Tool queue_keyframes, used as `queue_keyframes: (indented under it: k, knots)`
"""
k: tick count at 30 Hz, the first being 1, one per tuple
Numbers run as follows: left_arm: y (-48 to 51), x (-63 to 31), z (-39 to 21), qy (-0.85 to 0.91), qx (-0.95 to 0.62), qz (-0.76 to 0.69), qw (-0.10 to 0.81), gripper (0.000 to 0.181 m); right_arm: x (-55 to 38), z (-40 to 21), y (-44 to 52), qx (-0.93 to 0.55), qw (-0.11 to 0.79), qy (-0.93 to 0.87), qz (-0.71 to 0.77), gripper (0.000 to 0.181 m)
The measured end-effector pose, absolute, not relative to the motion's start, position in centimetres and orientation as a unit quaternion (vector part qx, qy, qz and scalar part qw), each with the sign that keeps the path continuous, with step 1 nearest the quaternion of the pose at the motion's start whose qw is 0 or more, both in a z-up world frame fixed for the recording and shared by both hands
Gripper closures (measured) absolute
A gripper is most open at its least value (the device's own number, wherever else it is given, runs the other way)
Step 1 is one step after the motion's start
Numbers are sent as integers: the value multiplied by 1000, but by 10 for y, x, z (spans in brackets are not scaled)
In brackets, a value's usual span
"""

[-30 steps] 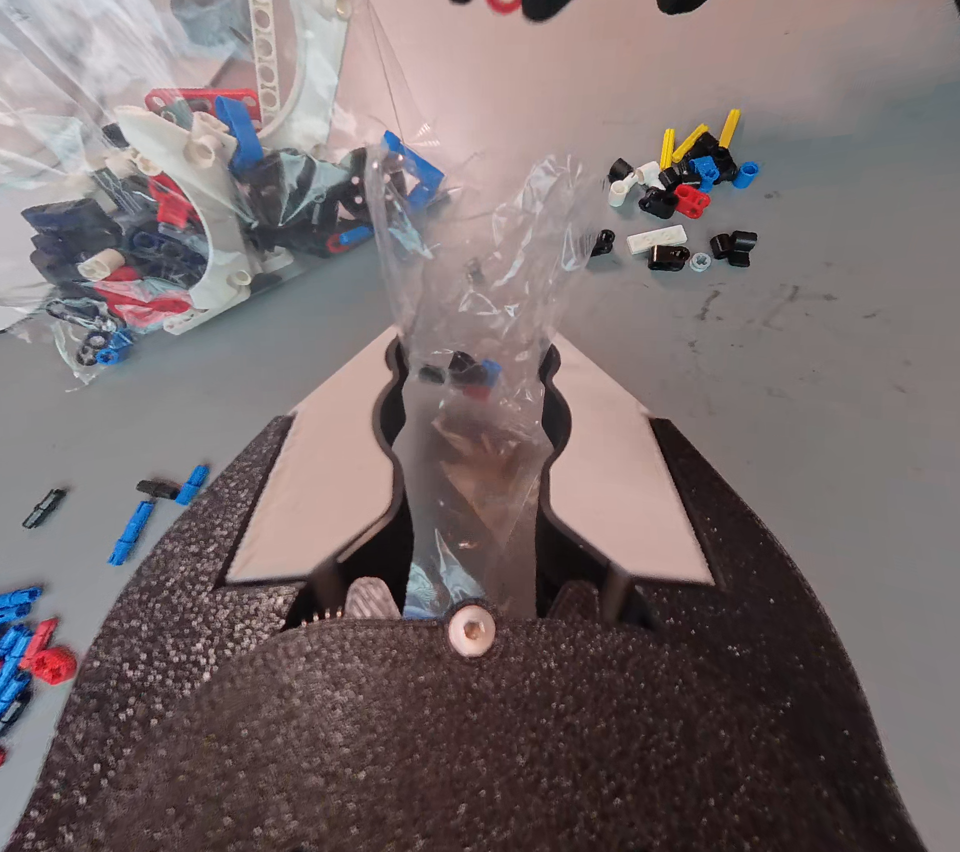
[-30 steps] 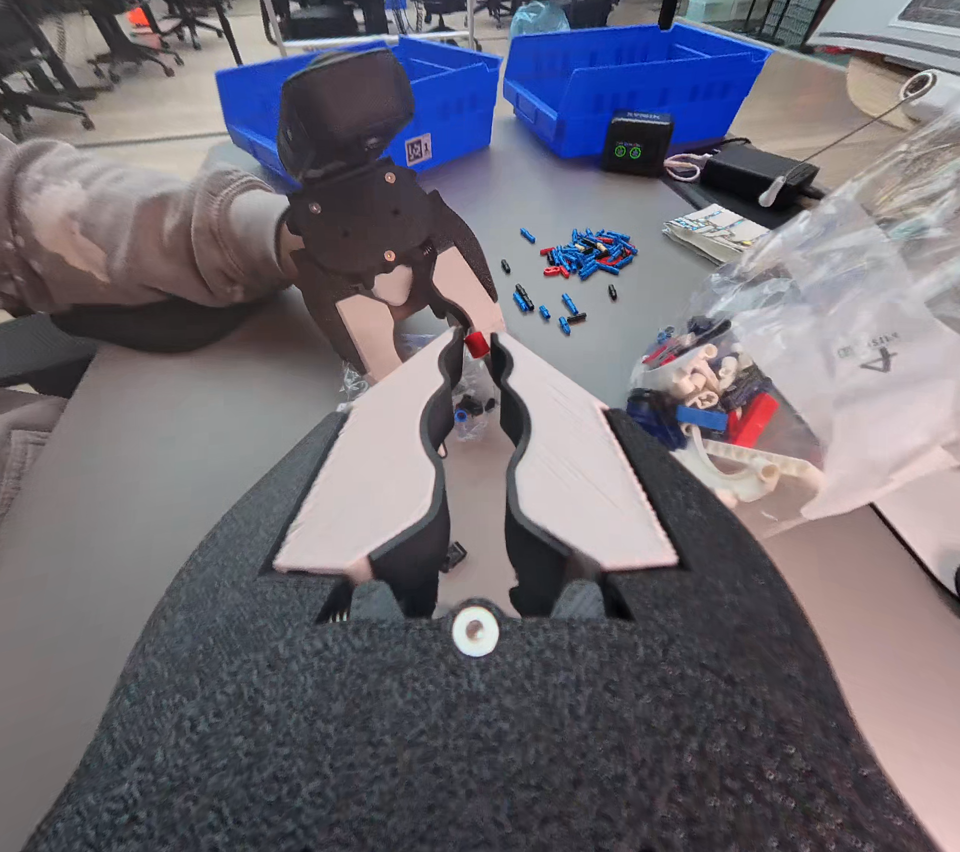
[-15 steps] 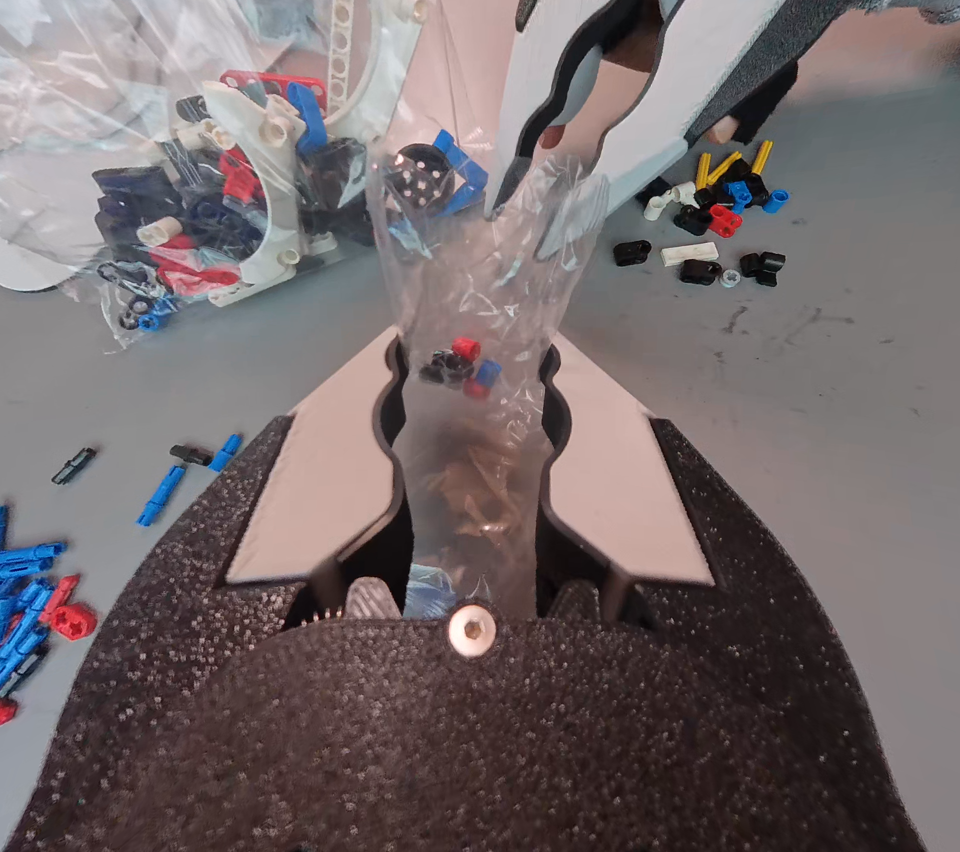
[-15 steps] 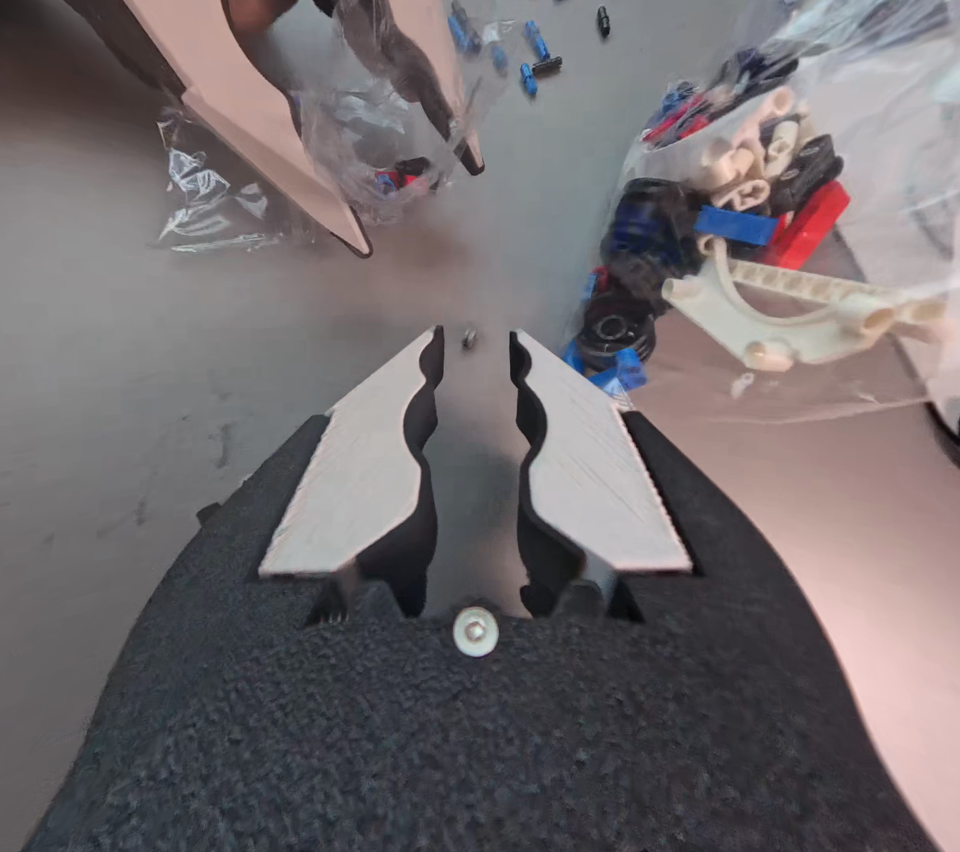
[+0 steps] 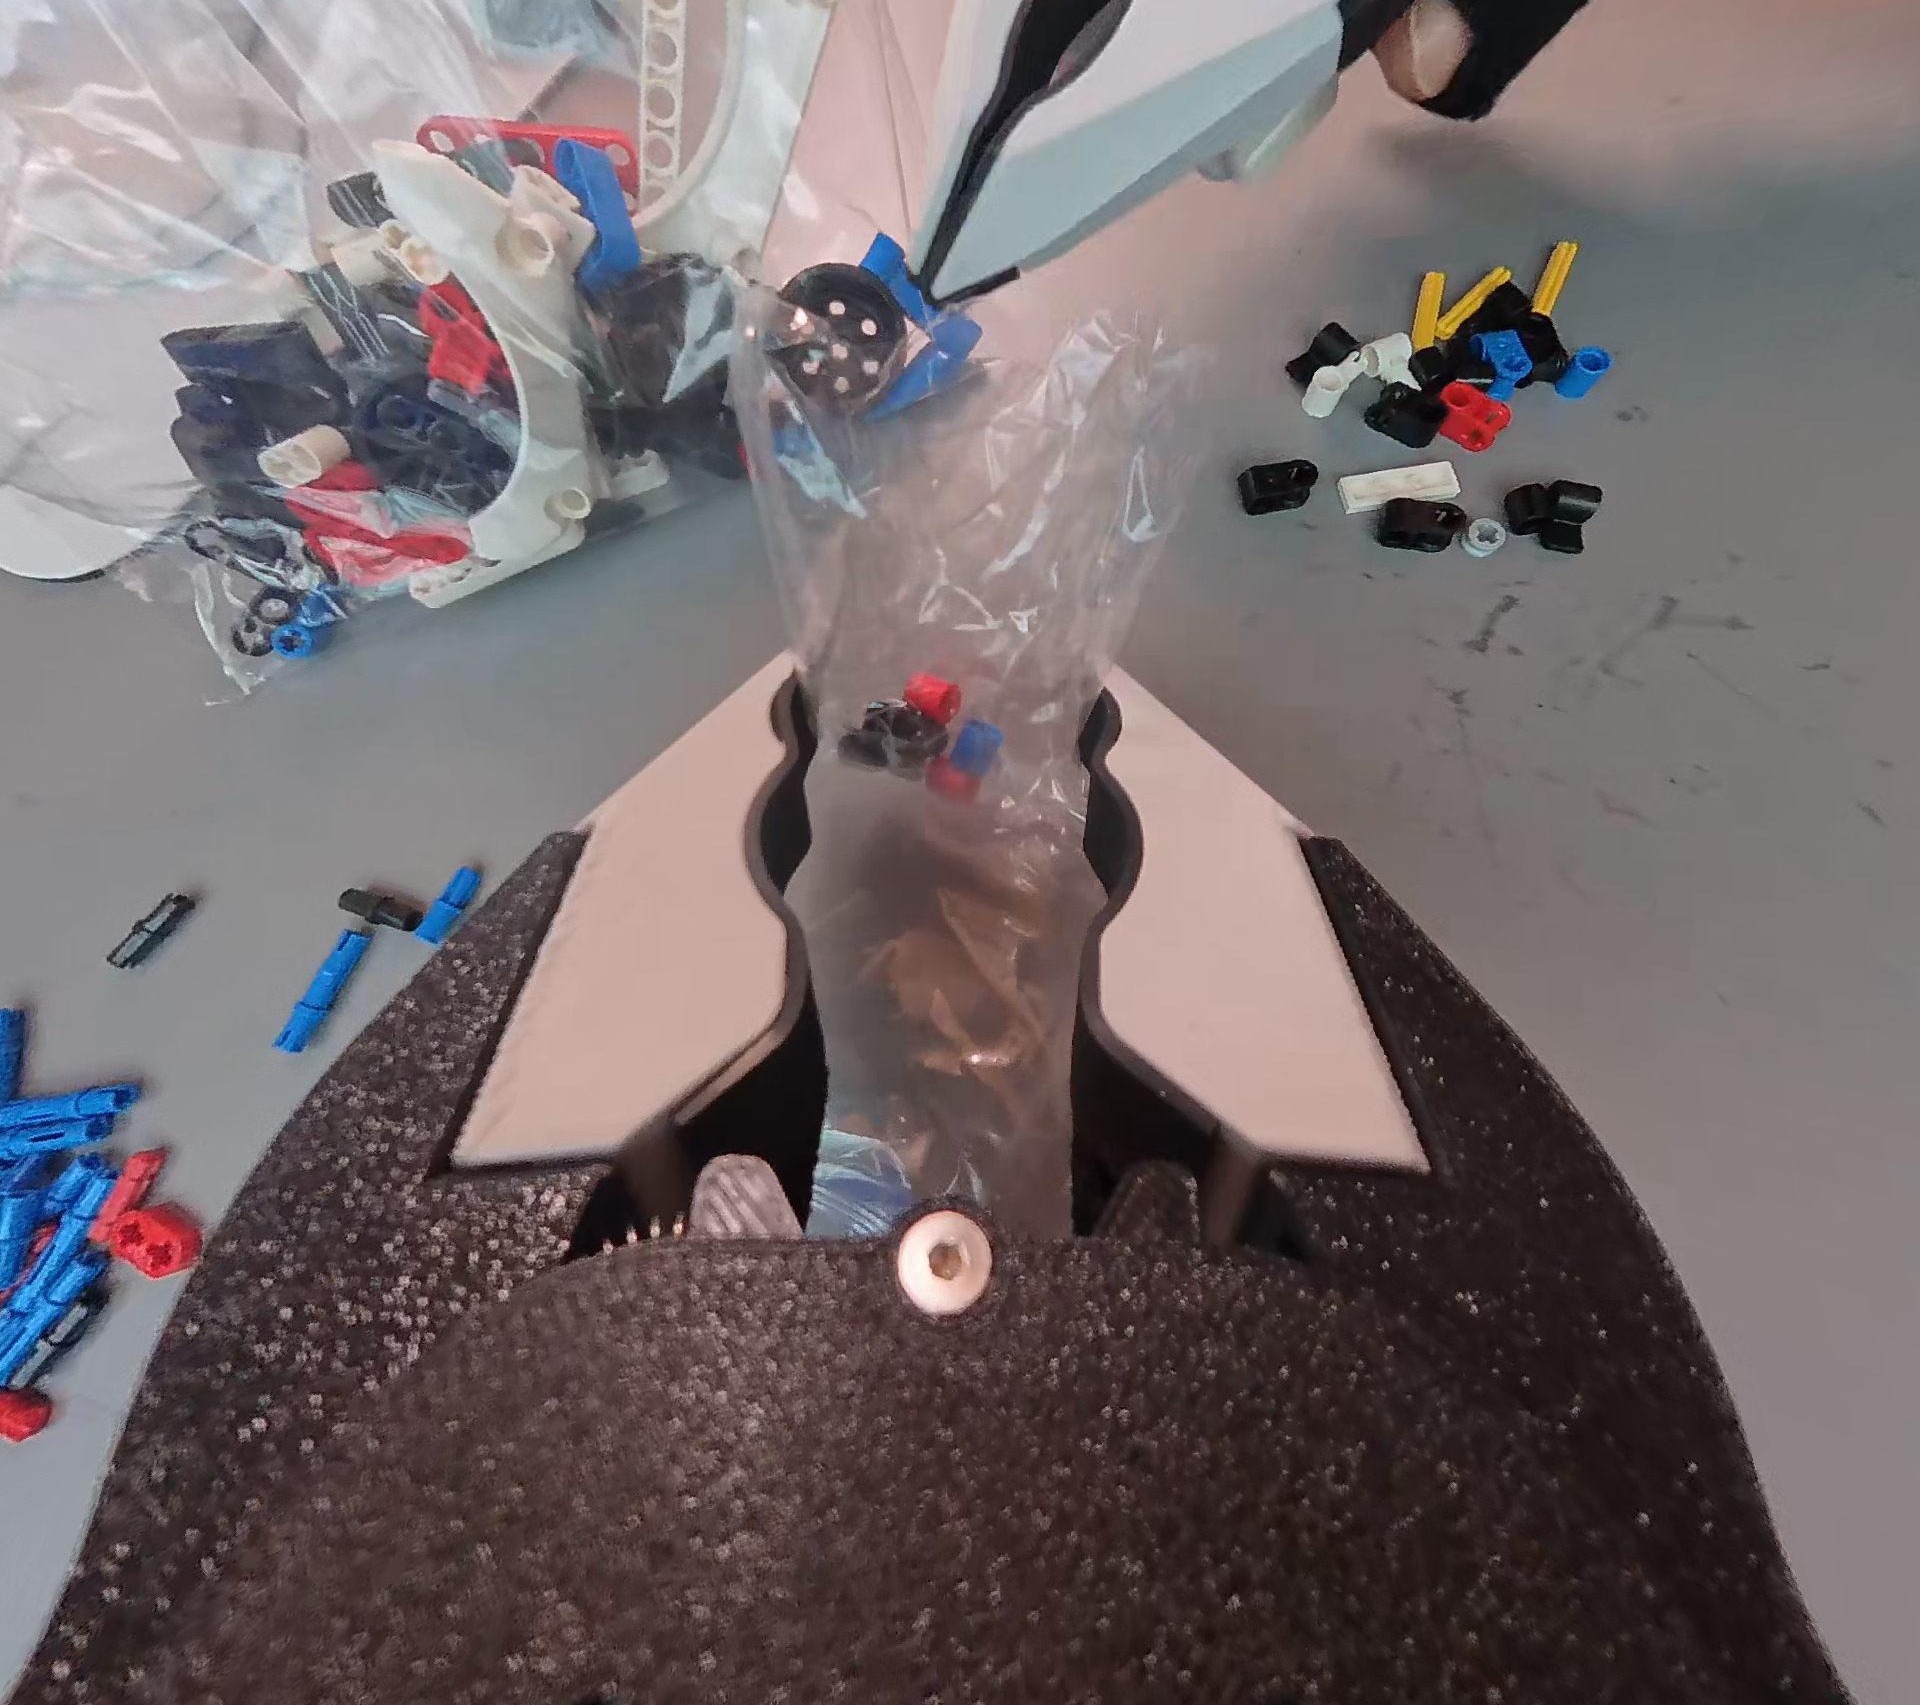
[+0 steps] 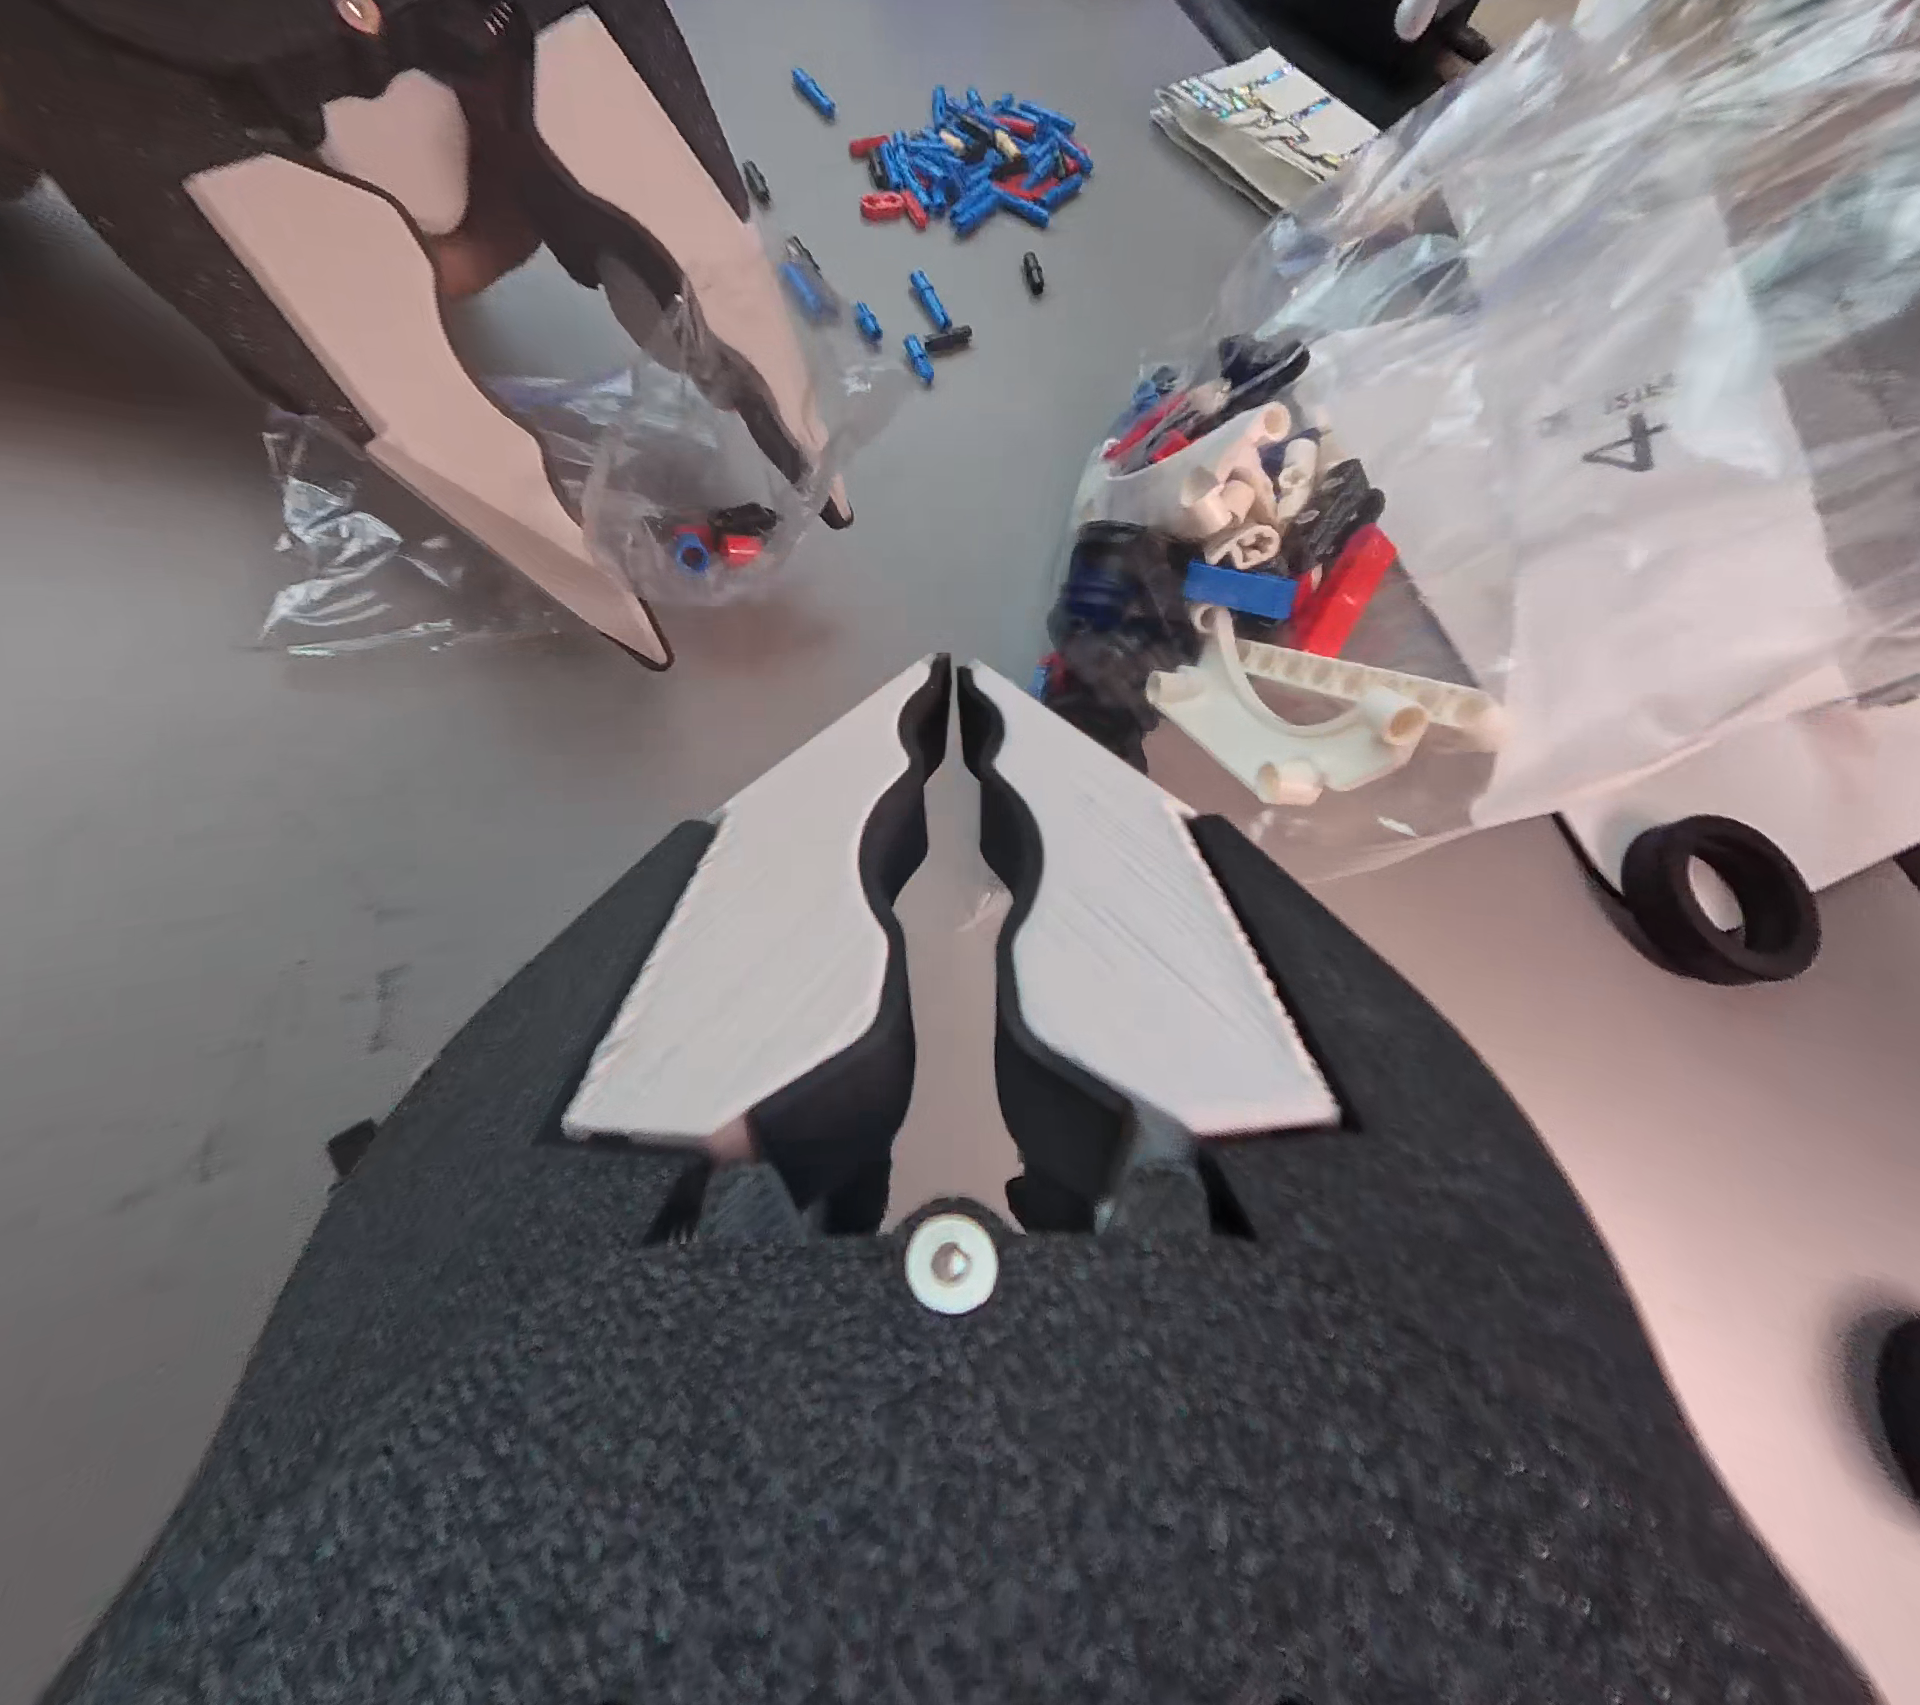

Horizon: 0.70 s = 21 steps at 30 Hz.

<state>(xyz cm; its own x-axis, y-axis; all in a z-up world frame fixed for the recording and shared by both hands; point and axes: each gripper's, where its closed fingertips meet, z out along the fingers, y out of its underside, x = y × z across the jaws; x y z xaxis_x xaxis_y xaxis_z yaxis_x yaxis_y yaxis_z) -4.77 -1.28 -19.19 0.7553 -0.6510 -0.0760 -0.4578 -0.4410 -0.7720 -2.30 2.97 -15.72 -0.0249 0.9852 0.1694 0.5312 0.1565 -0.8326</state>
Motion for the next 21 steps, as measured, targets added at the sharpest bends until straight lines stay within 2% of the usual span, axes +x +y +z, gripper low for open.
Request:
queue_keyframes:
  k: [9, 14, 21]
  knots:
    - [-7, -62, -190, 301, -851, -103, 417, 131, -37, -198, 36, -611, 343, -676, 228, 163]
    - [-6, -65, -188, 297, -852, -104, 419, 132, -40, -202, 50, -637, 340, -662, 199, 155]
    - [-6, -65, -189, 297, -852, -103, 418, 131, -44, -199, 62, -660, 354, -640, 174, 152]
